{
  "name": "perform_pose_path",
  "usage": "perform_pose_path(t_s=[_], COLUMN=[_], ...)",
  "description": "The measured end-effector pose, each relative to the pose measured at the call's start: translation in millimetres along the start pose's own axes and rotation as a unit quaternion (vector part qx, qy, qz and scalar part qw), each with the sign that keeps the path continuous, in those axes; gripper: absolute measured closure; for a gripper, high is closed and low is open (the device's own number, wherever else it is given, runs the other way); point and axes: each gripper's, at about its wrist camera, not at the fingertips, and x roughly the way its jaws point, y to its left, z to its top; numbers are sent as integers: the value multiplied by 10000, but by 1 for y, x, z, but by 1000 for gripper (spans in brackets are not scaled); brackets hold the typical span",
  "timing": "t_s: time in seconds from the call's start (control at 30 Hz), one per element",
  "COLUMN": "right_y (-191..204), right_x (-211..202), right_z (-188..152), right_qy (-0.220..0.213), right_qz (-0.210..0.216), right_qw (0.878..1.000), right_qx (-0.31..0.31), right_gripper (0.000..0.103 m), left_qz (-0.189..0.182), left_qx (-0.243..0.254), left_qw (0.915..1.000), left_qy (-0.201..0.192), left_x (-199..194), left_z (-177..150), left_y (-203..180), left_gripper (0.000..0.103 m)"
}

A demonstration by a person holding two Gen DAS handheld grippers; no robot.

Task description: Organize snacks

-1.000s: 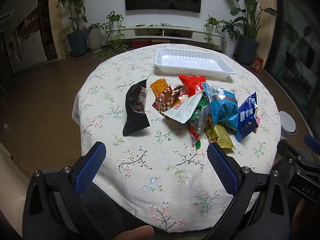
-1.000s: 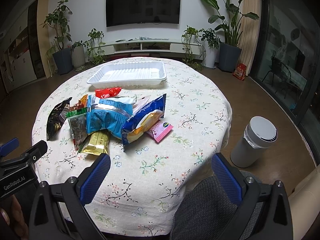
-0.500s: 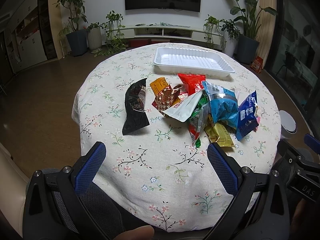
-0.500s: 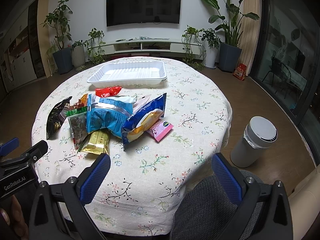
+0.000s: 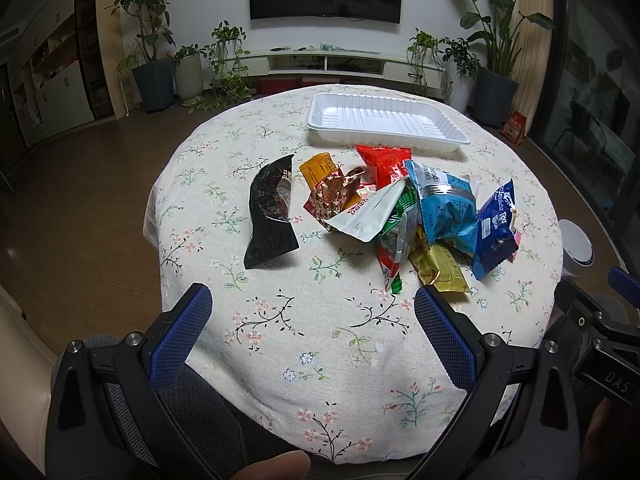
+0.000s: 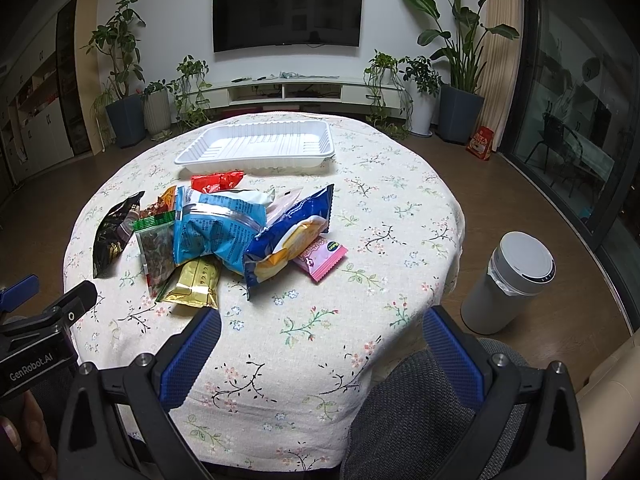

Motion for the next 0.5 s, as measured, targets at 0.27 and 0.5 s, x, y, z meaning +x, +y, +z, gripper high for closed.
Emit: perform_pose_path(t_s=[0.27, 0.5], right_y=[1, 1], right_x=[1, 1], right_z=[-1, 0], right_qy=[3, 9], right_qz=[1, 7], right_qw=[10000, 10000], right_qx=[-5, 4], right_gripper=[0, 0], left_qz=[6, 5], left_qx=[2, 52], left_qw=[10000, 10000], left_qy=[10, 13], left_x=[1, 5], left_z=[-2, -4], left_y=[0, 0], left_gripper=[0, 0])
